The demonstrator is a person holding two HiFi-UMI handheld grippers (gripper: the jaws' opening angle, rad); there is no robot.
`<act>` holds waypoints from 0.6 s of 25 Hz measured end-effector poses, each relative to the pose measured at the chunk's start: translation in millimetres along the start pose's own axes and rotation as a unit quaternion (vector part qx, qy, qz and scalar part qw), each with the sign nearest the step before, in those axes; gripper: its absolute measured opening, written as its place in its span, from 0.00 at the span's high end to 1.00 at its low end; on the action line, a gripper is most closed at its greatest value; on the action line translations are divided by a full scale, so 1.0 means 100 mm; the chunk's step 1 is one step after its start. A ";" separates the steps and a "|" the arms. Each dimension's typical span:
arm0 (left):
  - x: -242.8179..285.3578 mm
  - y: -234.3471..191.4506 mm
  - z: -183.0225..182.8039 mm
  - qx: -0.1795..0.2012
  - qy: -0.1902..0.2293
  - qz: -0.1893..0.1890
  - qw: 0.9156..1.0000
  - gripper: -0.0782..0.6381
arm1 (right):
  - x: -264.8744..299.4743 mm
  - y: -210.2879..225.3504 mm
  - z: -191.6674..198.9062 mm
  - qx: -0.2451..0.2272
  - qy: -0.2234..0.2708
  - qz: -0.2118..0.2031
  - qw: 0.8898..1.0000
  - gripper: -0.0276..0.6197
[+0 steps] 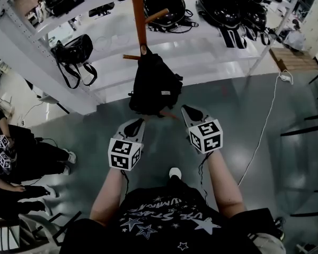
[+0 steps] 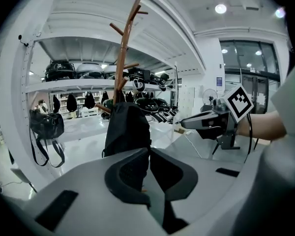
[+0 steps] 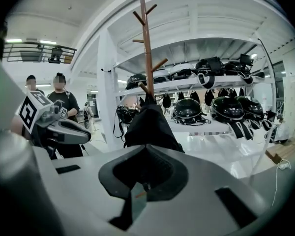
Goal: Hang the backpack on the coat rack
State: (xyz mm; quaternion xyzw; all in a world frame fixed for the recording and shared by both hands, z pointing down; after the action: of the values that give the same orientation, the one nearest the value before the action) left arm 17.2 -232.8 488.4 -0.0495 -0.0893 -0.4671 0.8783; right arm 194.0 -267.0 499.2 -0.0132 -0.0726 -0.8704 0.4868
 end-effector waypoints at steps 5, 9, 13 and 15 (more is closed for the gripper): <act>-0.42 -0.12 0.15 -0.010 -0.018 0.019 1.000 0.85 | -0.11 -0.45 0.00 -0.010 -0.010 0.008 1.000 0.94; -0.68 -0.20 0.16 -0.012 -0.013 0.035 0.999 0.85 | -0.21 -0.77 0.00 -0.011 -0.014 0.021 1.000 0.94; -0.89 -0.16 0.20 -0.005 -0.007 0.063 0.998 0.85 | -0.39 -1.03 0.00 -0.013 -0.013 0.046 0.999 0.94; -1.03 -0.12 0.23 -0.003 -0.005 0.074 0.997 0.85 | -0.51 -1.17 0.00 -0.013 -0.011 0.056 0.998 0.94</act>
State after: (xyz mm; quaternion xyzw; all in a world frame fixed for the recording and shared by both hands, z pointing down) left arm -52.1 -152.0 490.4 -0.0615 -0.0882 -0.4004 0.9100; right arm 121.7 -163.7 481.1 -0.0335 -0.0656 -0.8423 0.5339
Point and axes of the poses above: the fingertips, and each gripper's own axes: x forward along the fingers, y to its right, z out of its underside, the point moved 2 cm from there along -x, backward along the fingers, and after that the axes turned 15 degrees about y, right-handed, at the moved point
